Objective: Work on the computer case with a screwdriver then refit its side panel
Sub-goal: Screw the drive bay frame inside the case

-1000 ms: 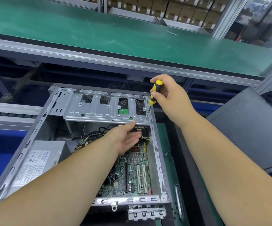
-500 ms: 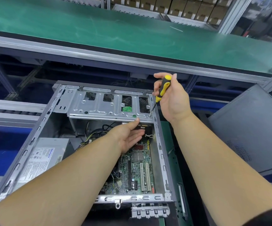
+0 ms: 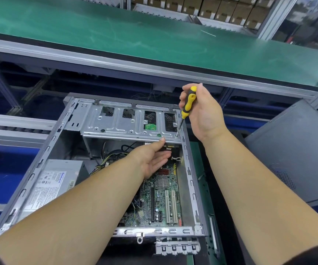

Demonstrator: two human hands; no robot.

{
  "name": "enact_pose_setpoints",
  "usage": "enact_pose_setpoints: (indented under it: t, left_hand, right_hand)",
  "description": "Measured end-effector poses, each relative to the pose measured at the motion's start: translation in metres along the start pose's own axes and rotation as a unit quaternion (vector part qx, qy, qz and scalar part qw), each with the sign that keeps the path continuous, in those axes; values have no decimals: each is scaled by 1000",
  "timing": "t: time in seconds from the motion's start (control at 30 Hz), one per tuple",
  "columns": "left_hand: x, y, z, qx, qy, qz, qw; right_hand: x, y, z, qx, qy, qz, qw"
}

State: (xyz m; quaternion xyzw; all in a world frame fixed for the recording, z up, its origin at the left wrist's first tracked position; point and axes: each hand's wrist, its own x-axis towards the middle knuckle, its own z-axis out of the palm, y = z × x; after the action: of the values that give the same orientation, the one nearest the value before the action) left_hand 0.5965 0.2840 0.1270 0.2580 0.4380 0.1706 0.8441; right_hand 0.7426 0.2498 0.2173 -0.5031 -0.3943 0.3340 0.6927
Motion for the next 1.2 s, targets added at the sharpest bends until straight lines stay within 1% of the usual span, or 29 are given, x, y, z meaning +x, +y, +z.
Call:
enact_pose_setpoints:
  t: [0.07,0.2,0.27,0.33,0.4,0.7,0.73,0.83,0.87,1.2]
  left_hand:
    - [0,0,0,-1,0,0,1000]
    - [0,0,1,-1,2,0,1000]
    - [0,0,1,-2,2,1,1000]
    - [1,0,1,0,2,2,1000]
    - [1,0,0,1,4,4,1000]
    - [0,0,-1,-1,5,2,1000]
    - [0,0,-1,0,5,2,1000]
    - [0,0,-1,0,3,0,1000]
    - [0,0,-1,0,3,1,1000]
    - [0,0,0,2,3,4,1000]
  right_hand:
    - [2,1,-1,-50,-5,-5,999]
    - [5,0,0,-85,-4,-13,996]
    - [4,1,2,-72,-1,-13,997]
    - [2,1,2,-24,-2,-7,1000]
    - [1,1,-1,-2,-5,-9,1000]
    - [4,1,2,-87,-6,-24,996]
    - [3,1,3,-80,-5,-22,997]
    - [0,2,3,-2,1,-10,1000]
    - [0,2,2,9,6,-11,1000]
    - [4,1,3,-47,2,-17,999]
